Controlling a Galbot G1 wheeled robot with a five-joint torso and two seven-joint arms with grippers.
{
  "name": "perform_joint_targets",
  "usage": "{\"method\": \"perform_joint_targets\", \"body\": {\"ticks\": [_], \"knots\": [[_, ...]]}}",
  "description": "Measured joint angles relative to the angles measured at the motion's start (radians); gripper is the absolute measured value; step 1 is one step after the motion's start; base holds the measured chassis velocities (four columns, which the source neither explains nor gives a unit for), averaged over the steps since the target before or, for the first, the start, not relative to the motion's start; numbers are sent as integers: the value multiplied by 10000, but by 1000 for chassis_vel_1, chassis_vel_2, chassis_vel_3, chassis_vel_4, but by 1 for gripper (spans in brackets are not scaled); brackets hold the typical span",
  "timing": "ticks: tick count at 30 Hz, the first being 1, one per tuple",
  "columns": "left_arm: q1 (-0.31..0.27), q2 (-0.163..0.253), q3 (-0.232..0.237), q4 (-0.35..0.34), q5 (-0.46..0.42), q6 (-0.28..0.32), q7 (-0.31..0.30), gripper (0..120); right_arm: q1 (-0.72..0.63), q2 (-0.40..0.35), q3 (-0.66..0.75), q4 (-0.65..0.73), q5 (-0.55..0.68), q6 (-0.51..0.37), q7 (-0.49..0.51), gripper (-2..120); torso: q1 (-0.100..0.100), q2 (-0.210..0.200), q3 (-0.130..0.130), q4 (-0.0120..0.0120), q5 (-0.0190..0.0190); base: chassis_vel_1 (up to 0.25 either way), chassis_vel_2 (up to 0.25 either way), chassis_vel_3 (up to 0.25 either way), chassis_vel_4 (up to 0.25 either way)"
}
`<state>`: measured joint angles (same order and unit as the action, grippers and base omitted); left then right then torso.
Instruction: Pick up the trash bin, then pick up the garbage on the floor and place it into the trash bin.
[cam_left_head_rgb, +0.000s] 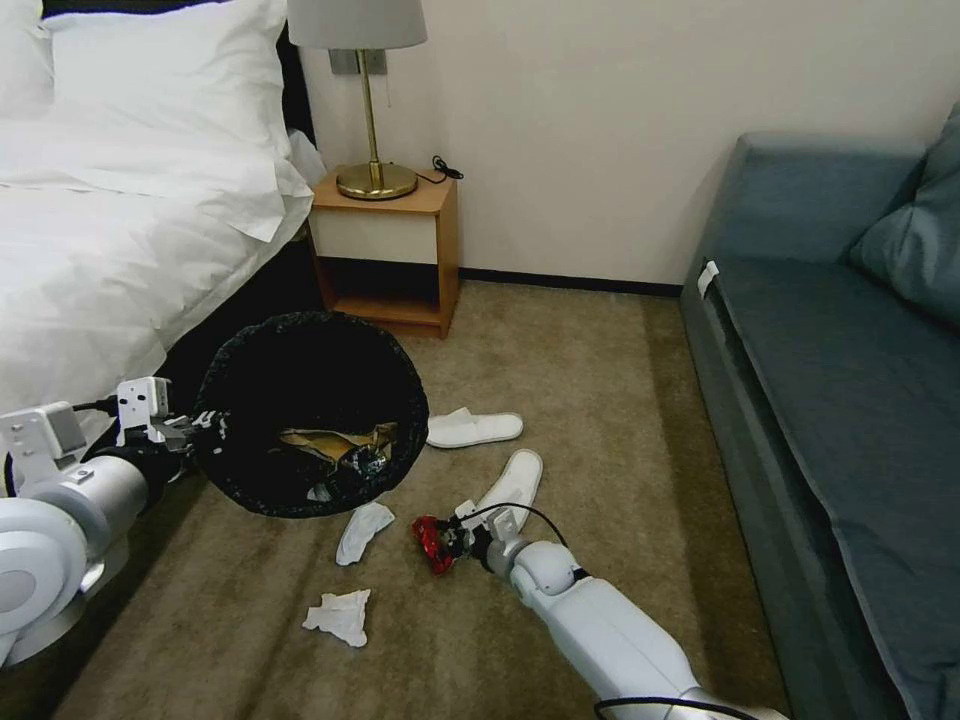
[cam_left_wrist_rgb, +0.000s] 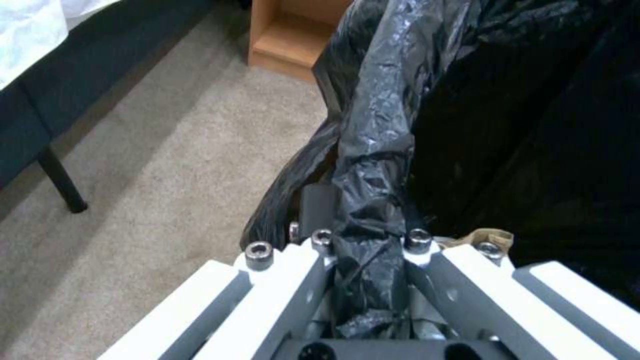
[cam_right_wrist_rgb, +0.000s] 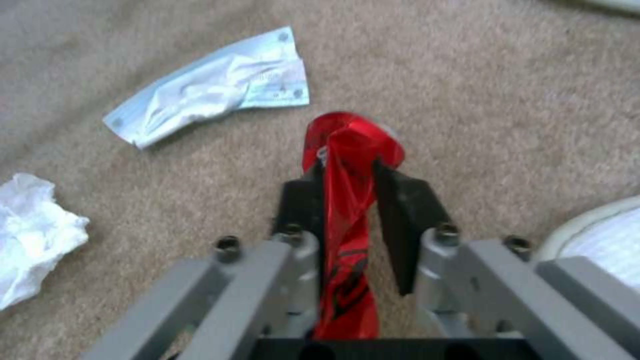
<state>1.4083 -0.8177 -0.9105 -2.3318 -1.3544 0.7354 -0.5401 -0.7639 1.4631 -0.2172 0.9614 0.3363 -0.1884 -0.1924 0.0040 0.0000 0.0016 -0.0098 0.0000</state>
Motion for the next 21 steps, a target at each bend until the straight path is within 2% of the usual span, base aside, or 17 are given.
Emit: {"method": "perform_joint_targets", "body": {"ticks": [2,3,5,7,8,9,11,12,15,16,18,19,21], "knots": [[3,-19,-1,2,20,0,24,2,41,77,-107,-88,-2,-148,110,32,0,0,0,1,0,0,0,0,0],[3,-19,-1,2,20,0,24,2,41,77,-107,-88,-2,-148,110,32,0,0,0,1,0,0,0,0,0],[-12,-23,1,22,25,0,36,2,114,244,-138,-393,-43,-215,181,45,0,0,0,-1,-1,0,0,0,0],[-22,-20,2,40,25,0,40,2,139,301,-130,-493,-62,-215,202,48,0,0,0,0,-1,0,0,0,0],[-32,-13,1,60,26,0,45,2,166,346,-106,-582,-67,-215,213,55,0,0,0,0,-1,0,0,0,0],[-32,-13,1,60,26,0,45,2,166,346,-106,-582,-67,-215,213,55,0,0,0,0,-1,0,0,0,0],[-46,-17,11,119,33,0,48,2,240,383,-77,-697,-68,-215,215,65,0,0,0,0,-1,0,0,0,0],[-46,-17,11,119,33,0,48,2,240,383,-77,-697,-68,-215,215,65,0,0,0,0,-1,0,0,0,0],[-77,-49,90,188,83,0,49,2,326,491,-65,-1003,-84,-203,206,80,0,0,0,-1,-1,0,0,0,0],[-77,-49,90,188,83,0,49,2,326,491,-65,-1003,-84,-203,206,80,0,0,0,-1,-1,0,0,0,0],[-111,-61,130,207,114,0,90,2,393,672,-19,-1435,-213,-33,129,90,1,0,0,-1,-1,0,0,0,0],[-111,-61,130,207,114,0,90,2,393,672,-19,-1435,-213,-33,129,90,1,0,0,-1,-1,0,0,0,0],[-225,-76,246,249,191,0,113,2,491,960,117,-2043,-560,209,-72,99,1,0,0,0,-1,0,0,0,0]]}}
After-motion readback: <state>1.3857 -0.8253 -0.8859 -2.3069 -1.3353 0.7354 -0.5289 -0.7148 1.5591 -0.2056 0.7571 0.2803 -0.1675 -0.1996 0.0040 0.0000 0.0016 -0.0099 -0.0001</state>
